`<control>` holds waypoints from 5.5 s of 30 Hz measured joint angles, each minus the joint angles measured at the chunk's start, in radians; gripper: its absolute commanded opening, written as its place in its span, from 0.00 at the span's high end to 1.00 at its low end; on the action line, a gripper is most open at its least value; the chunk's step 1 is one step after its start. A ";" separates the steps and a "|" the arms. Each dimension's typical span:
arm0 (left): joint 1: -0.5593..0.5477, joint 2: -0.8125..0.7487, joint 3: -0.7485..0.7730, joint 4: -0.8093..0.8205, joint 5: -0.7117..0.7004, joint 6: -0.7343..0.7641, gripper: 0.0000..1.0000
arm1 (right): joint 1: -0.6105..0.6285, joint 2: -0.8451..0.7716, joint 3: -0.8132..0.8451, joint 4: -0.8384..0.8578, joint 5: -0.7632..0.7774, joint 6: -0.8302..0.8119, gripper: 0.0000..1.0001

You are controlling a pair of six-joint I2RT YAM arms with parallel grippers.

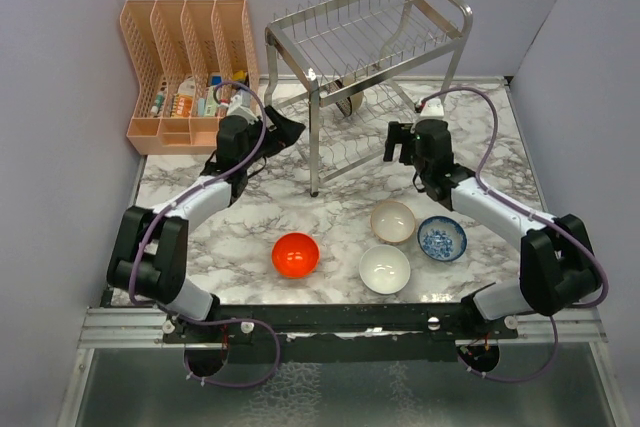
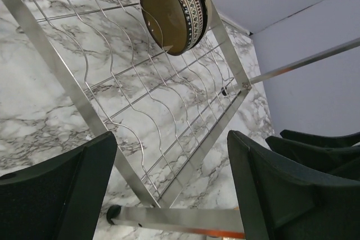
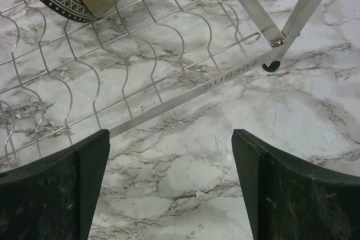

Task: Load the bowls into the dish rack
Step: Adjust the bowl in the dish rack.

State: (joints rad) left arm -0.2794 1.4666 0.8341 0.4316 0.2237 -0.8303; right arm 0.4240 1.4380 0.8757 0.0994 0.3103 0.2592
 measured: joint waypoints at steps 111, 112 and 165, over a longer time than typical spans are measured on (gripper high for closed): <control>-0.148 0.907 0.549 0.774 -0.186 -0.178 0.62 | -0.086 -0.088 -0.068 0.037 -0.125 0.051 0.12; -0.146 0.908 0.549 0.776 -0.186 -0.181 0.61 | -0.086 -0.088 -0.068 0.037 -0.125 0.051 0.12; -0.126 1.048 0.655 0.962 -0.156 -0.362 1.00 | -0.086 -0.088 -0.076 0.045 -0.126 0.051 0.12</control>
State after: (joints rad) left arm -0.4049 2.5145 1.4891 1.3937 0.0673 -1.1919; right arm 0.3382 1.3499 0.8001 0.1440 0.1848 0.3099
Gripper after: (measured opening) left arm 0.081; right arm 0.878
